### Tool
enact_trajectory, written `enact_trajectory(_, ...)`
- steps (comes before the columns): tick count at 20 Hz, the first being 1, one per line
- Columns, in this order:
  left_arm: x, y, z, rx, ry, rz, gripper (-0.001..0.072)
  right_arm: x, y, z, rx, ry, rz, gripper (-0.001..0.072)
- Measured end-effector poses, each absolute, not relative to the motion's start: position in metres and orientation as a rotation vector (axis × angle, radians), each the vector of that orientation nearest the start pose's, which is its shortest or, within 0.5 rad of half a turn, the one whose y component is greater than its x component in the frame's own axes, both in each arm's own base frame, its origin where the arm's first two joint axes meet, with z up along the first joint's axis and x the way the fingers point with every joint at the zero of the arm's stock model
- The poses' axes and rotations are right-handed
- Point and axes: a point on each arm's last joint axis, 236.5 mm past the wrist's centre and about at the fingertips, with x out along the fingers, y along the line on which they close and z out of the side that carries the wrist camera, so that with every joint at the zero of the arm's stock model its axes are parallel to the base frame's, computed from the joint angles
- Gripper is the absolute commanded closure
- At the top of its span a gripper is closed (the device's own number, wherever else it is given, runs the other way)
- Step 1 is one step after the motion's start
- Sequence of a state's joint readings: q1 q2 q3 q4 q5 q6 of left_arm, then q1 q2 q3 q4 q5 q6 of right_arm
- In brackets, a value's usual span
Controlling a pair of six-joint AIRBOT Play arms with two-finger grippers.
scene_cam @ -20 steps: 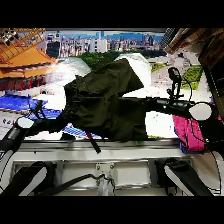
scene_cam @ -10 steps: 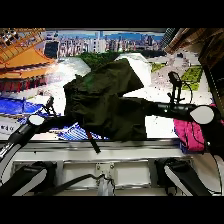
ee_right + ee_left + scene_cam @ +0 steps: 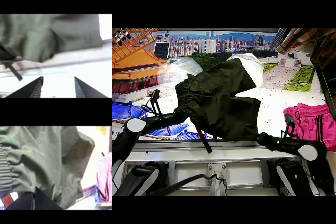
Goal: Fold the clothes and pants, and hang the long-sleeved shirts on hangers.
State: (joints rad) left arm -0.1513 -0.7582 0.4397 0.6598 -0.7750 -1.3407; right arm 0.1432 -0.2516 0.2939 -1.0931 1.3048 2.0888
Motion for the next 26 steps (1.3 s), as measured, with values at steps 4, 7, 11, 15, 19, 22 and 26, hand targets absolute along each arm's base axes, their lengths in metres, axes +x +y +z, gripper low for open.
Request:
enact_trajectory(4,0.268,-0.173,0.011,-0.634,1.009,-0.468,0.0701,0.120,0.119,-0.064,0.860,1.396,-0.025,0.0243)
enact_trajectory(7,0.268,-0.173,0.012,-0.629,1.005,-0.470,0.0702,0.129,0.114,-0.080,0.930,1.362,-0.103,0.0243)
enact_trajectory(11,0.267,-0.172,0.012,-0.623,1.004,-0.470,0.0701,0.144,0.109,-0.094,0.984,1.332,-0.174,0.0244)
enact_trajectory(15,0.267,-0.170,0.009,-0.604,1.007,-0.467,0.0701,0.160,0.104,-0.106,1.014,1.307,-0.225,0.0469)
enact_trajectory(19,0.267,-0.169,0.009,-0.597,1.007,-0.465,0.0702,0.179,0.112,-0.104,1.045,1.270,-0.183,0.0694)
enact_trajectory(22,0.270,-0.165,0.012,-0.575,0.995,-0.462,0.0704,0.203,0.120,-0.074,1.025,1.200,-0.083,0.0696)
enact_trajectory(26,0.296,-0.149,0.068,-0.433,0.886,-0.477,0.0705,0.268,0.116,0.033,0.921,0.924,0.081,0.0696)
